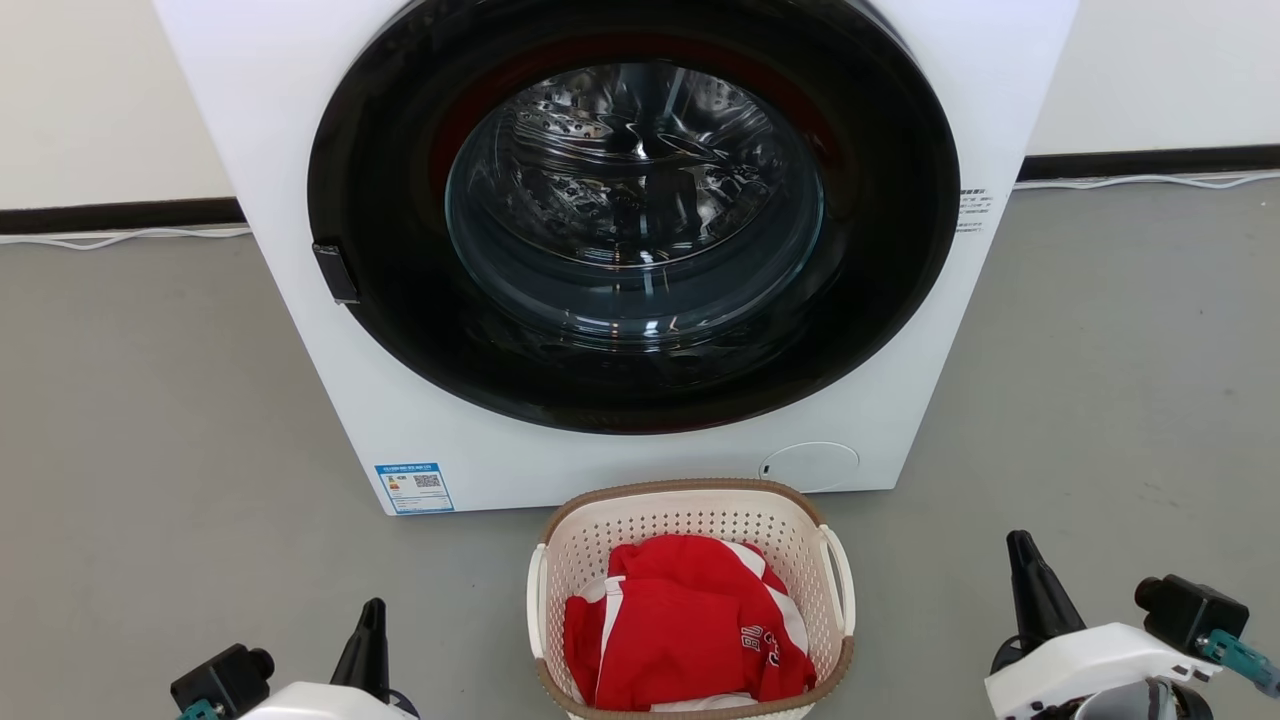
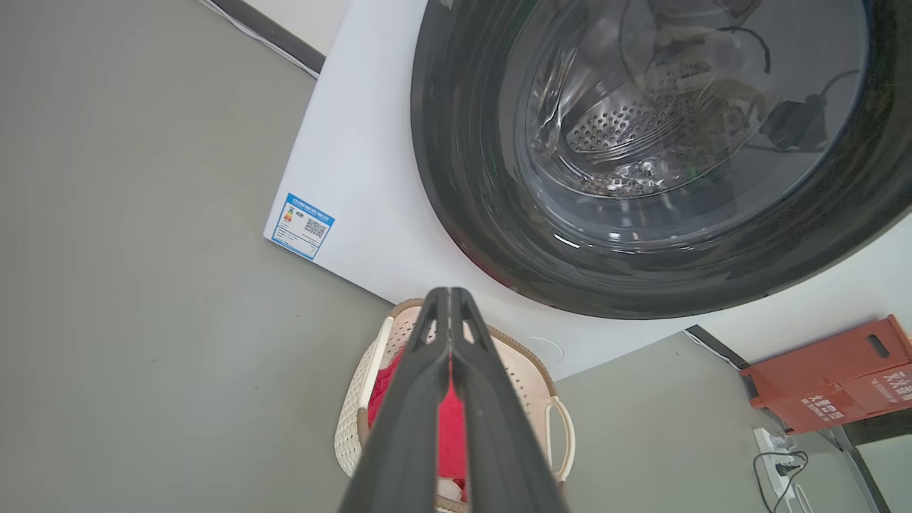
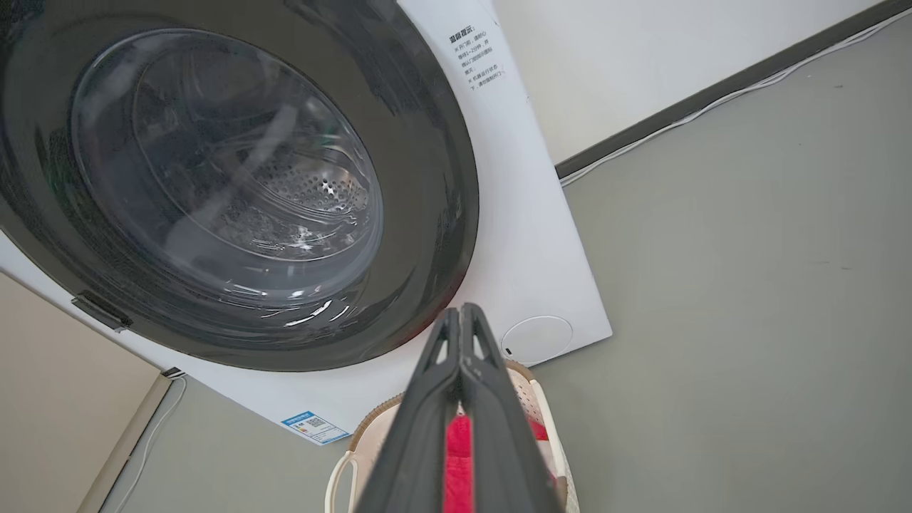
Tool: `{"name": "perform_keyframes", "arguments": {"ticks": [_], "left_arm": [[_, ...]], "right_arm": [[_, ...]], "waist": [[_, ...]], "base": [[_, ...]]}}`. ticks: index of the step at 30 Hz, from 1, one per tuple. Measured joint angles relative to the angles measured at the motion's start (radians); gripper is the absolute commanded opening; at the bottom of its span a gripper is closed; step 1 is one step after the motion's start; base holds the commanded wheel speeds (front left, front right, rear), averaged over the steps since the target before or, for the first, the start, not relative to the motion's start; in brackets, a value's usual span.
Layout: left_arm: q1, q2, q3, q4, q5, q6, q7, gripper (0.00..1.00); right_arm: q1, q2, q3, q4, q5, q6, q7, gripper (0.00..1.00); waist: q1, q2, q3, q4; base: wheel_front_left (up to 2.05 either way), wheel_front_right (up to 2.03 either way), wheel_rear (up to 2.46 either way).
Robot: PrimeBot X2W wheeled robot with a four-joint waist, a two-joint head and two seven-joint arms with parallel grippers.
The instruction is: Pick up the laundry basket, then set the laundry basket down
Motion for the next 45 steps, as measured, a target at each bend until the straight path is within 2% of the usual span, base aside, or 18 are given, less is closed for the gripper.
{"name": "perform_keyframes", "arguments": {"ticks": [45], "left_arm": [[-0.005, 0.001, 0.038, -0.083, -0.464, -0.026, 0.126, 0.00]], "right_arm": [[0.001, 0.020, -0.054, -0.089, 0.540, 0.000, 0.126, 0.00]], "waist": [[0.0000, 0.0000, 0.004, -0.006]], "base": [[0.00, 0.00, 0.00]]}}
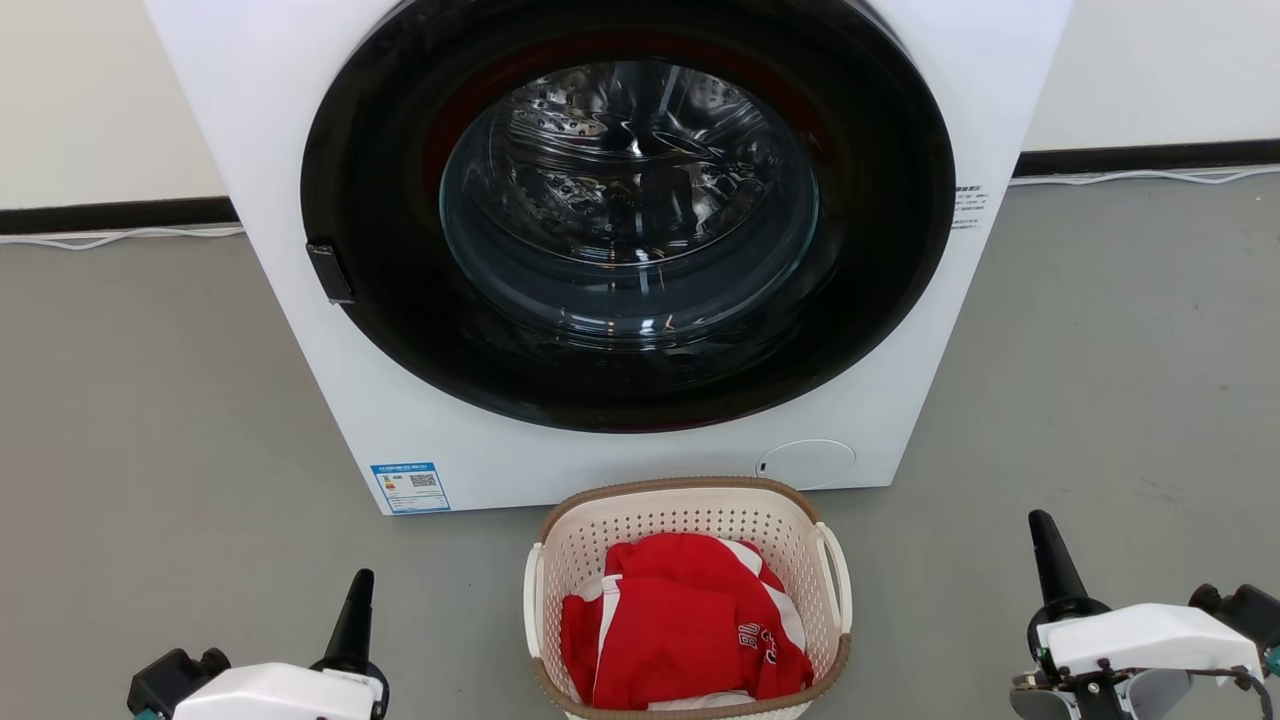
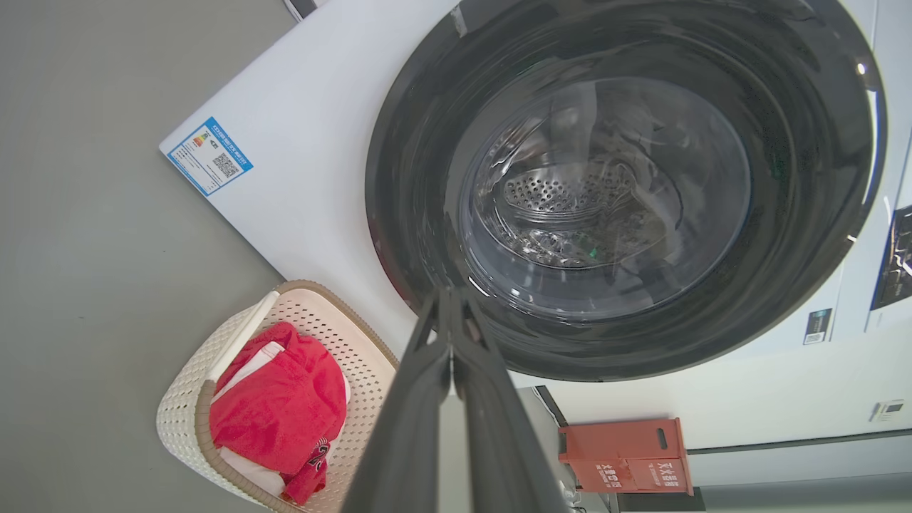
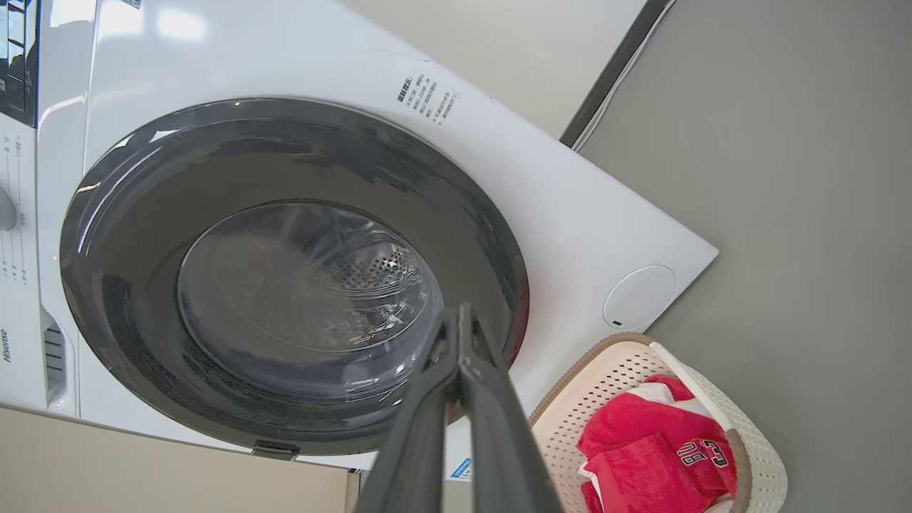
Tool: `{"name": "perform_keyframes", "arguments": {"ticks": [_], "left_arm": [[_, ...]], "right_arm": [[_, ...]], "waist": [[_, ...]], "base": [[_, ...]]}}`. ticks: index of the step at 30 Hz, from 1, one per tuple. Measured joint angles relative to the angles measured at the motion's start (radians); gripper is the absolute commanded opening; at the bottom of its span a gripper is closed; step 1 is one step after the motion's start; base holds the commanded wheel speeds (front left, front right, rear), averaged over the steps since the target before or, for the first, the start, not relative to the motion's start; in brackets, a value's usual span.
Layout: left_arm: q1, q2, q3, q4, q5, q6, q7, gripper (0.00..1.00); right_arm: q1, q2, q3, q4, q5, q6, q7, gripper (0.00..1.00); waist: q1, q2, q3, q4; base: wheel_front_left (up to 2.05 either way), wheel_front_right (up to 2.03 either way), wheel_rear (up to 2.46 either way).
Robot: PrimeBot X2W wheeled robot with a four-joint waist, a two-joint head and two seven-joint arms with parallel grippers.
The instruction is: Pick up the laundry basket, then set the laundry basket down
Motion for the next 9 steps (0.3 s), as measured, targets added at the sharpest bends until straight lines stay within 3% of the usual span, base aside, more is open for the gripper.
{"name": "perform_keyframes", "arguments": {"ticks": [9], "left_arm": [[-0.007, 0.000, 0.008, -0.016, -0.097, -0.001, 0.026, 0.00]], "right_arm": [[0.000, 0.005, -0.010, -0.018, 0.109, 0.000, 0.024, 0.00]], "waist": [[0.0000, 0.0000, 0.001, -0.001]], "base": [[0.00, 0.00, 0.00]]}}
